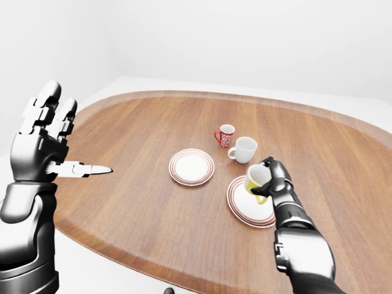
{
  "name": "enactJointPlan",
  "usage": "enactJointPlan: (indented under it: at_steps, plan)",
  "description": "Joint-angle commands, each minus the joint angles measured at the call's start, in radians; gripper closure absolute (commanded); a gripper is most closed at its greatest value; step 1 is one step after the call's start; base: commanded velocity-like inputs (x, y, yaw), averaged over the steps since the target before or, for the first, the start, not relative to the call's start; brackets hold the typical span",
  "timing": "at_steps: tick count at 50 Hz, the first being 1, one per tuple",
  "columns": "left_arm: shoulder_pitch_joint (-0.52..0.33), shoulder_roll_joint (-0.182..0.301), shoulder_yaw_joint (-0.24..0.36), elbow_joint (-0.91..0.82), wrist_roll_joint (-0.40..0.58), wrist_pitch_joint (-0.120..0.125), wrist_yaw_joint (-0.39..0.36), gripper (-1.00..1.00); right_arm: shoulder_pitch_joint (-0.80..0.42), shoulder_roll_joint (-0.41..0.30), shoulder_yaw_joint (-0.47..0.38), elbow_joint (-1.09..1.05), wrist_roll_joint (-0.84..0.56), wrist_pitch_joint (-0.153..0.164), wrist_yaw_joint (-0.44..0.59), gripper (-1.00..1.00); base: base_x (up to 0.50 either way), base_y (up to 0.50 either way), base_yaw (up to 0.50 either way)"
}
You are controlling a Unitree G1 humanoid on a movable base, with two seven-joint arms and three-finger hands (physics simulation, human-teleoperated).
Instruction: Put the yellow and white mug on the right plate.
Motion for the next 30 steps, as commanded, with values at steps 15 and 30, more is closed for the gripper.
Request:
enactJointPlan:
  at_steps: [15, 30]
  plan:
    - [0.001, -0.001, -0.001, 0.002, 0.001, 0.0, -0.001, -0.89, 0.025, 0.014, -0.012, 0.01, -0.075, -0.019, -0.041, 1.0, 0.0, 0.0, 0.0]
    - [0.004, -0.003, -0.003, 0.008, 0.005, 0.0, -0.001, -0.89, 0.028, 0.015, -0.015, 0.01, -0.071, -0.024, -0.044, 1.0, 0.0, 0.0, 0.0]
